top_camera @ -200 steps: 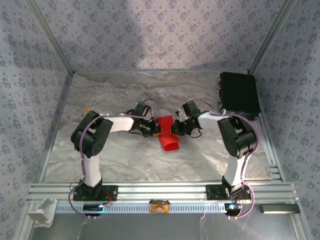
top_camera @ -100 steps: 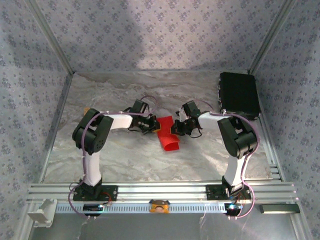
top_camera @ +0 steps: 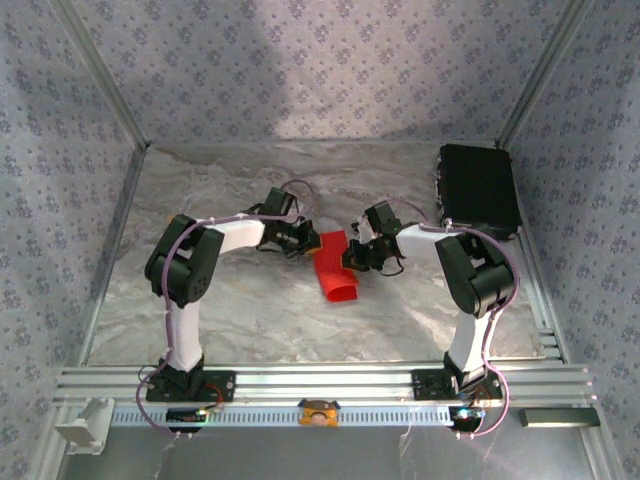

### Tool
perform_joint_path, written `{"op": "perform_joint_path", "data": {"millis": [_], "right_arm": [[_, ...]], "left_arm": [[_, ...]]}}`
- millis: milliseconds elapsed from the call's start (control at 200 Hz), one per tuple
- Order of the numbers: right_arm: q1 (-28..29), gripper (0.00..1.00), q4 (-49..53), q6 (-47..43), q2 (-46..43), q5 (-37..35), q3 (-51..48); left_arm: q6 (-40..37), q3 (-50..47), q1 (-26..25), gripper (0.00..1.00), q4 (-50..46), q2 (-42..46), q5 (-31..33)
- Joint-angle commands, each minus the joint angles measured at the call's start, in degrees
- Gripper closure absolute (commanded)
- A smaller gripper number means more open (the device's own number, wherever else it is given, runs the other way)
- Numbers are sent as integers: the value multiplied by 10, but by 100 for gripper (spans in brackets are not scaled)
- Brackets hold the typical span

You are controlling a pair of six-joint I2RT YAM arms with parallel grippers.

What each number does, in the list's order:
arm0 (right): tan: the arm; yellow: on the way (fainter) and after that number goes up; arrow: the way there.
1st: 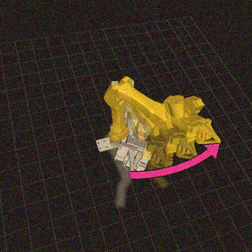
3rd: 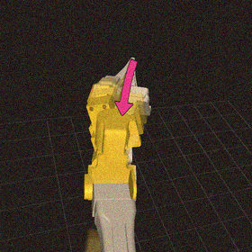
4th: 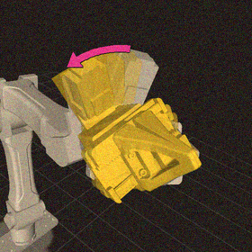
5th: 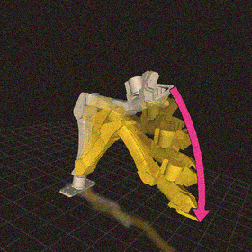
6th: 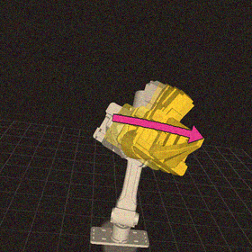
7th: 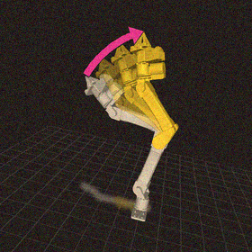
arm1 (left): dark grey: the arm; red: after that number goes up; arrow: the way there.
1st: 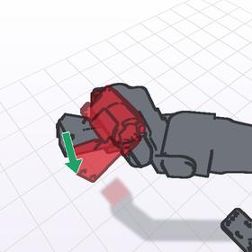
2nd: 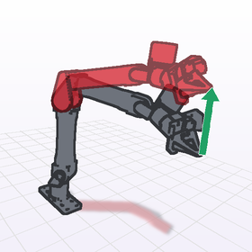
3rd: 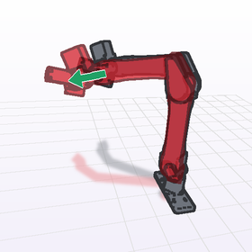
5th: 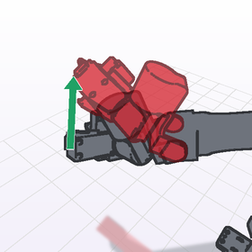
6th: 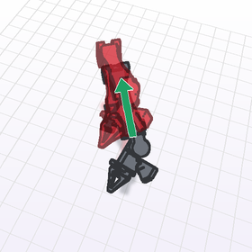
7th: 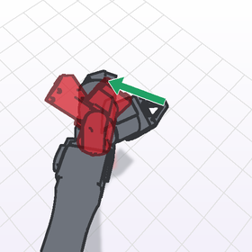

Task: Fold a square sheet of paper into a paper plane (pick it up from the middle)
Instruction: First fold the square sheet of paper in half at the center of the table.

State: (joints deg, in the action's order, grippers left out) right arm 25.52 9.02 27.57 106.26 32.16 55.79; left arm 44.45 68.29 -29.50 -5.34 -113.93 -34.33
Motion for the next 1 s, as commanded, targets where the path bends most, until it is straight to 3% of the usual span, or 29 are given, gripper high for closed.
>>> {"op": "perform_joint_path", "data": {"millis": [0, 725, 994], "right_arm": [[-3, 100, 63, 0, 17, -61, -23], [-2, 100, 64, 1, 14, -59, -27], [-2, 100, 62, 0, 12, -56, -27]], "left_arm": [[-16, 16, 2, 99, -15, -25, -15], [-23, 21, 44, 97, -7, -52, 37], [8, 44, 51, 97, -38, -68, 79]]}}
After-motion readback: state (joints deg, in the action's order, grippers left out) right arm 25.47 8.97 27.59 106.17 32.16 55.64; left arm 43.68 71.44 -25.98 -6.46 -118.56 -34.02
